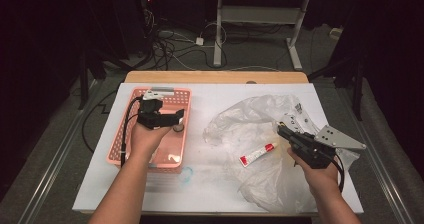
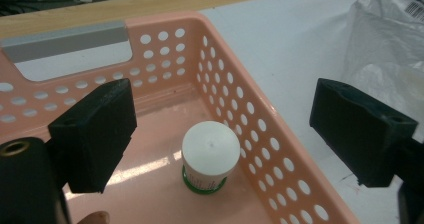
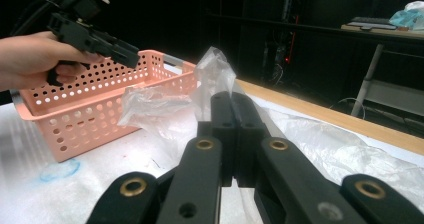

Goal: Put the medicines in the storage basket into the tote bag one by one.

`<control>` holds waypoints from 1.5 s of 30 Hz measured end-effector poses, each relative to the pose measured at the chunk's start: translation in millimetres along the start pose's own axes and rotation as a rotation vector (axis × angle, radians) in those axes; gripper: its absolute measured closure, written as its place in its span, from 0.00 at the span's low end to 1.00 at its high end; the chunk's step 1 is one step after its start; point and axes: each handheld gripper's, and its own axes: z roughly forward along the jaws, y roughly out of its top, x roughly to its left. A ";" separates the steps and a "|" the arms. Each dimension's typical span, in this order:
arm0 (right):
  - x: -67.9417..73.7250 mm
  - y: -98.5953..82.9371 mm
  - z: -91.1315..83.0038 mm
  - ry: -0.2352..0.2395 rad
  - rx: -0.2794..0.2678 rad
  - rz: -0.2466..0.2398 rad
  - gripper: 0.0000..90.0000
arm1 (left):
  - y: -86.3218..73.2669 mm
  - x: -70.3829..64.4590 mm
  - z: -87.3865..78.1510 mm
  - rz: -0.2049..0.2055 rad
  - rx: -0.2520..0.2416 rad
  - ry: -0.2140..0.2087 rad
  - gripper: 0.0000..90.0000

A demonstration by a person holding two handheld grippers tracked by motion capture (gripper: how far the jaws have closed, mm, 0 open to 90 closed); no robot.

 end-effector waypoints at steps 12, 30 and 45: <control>-0.7 1.3 -1.4 -0.001 -0.008 -0.001 1.00 | 1.5 13.7 25.7 -0.044 0.108 -0.020 0.22; 0.6 1.5 -1.6 0.001 -0.003 0.002 1.00 | -4.8 15.0 42.3 -0.047 0.251 -0.042 0.37; -0.3 1.1 -1.7 0.001 -0.002 -0.005 1.00 | -10.3 12.7 53.6 0.004 0.299 -0.036 0.51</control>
